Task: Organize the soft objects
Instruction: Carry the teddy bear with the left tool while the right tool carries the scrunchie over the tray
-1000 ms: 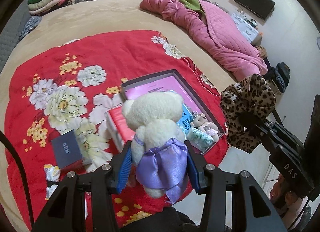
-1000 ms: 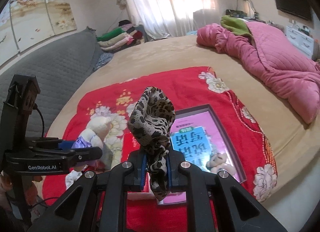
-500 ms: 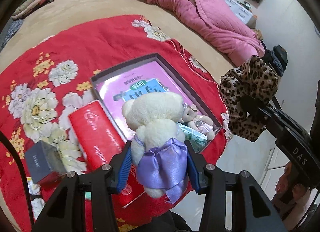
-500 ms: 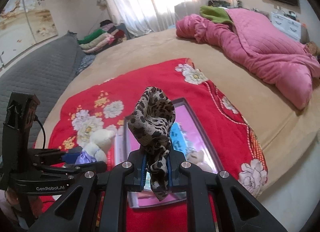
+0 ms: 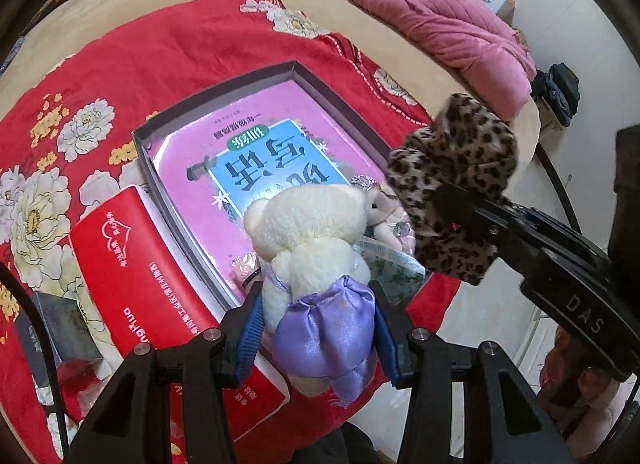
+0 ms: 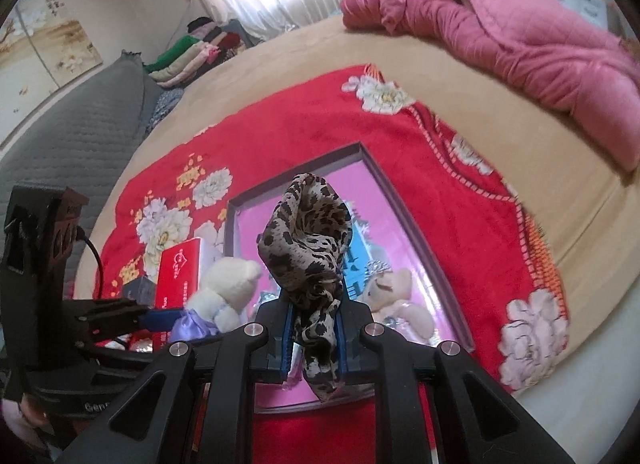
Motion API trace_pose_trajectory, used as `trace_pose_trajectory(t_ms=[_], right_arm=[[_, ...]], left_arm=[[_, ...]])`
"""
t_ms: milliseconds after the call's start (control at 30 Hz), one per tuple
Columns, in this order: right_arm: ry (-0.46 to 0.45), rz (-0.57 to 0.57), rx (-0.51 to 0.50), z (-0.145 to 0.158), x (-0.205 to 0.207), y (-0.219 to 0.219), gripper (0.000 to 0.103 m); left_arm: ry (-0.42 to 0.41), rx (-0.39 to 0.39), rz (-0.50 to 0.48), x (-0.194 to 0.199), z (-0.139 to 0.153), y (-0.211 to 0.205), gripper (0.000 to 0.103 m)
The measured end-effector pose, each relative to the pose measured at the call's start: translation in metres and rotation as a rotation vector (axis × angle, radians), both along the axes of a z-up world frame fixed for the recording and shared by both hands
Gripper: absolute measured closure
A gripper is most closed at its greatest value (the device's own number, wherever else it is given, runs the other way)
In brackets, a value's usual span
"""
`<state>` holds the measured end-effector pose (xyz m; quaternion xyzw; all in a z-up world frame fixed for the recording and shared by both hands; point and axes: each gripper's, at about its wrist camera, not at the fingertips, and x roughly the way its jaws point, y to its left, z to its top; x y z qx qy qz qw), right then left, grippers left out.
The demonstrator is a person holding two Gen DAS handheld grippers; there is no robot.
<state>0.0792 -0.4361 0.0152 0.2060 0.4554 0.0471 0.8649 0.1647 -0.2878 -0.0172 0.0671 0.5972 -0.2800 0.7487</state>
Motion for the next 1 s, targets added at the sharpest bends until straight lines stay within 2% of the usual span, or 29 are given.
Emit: trace_pose_trajectory(t_ms=[200,400,467,533,600,733,833,1000], right_arm=[[0.06,0.02,0.043,-0.028,0.016,0.001,0.085],[0.11,0.003,-0.026,-0.047,0.023,0.002,0.085],[0.118,-0.005,-0.026,-0.051,0.023,0.0,0.081],[0.126,-0.017,-0.033,-0.053,0.023,-0.003,0.066],[0.127,-0.021,-0.041,-0.054,0.021,-0.005,0.064],[0.128,-0.032,-0.069,-0.051,0.017,-0.009,0.053],[0.122,-0.035,-0.084,-0.045,0.013,-0.011,0.048],[0.127,-0.055,-0.082,-0.043,0.003,-0.018,0.046]], left_arm=[[-0.009,0.025,-0.002,0.003,-0.006,-0.002,0.054],[-0.005,0.047,-0.008,0.004,-0.012,-0.005,0.054],[-0.007,0.057,-0.014,0.003,-0.014,-0.006,0.054],[-0.005,0.064,-0.018,0.002,-0.016,-0.008,0.054],[-0.003,0.061,-0.02,0.002,-0.017,-0.01,0.054],[-0.005,0.074,-0.027,0.001,-0.019,-0.014,0.054],[-0.003,0.075,-0.033,0.001,-0.02,-0.017,0.053],[0.018,0.074,-0.036,-0.001,-0.024,-0.018,0.052]])
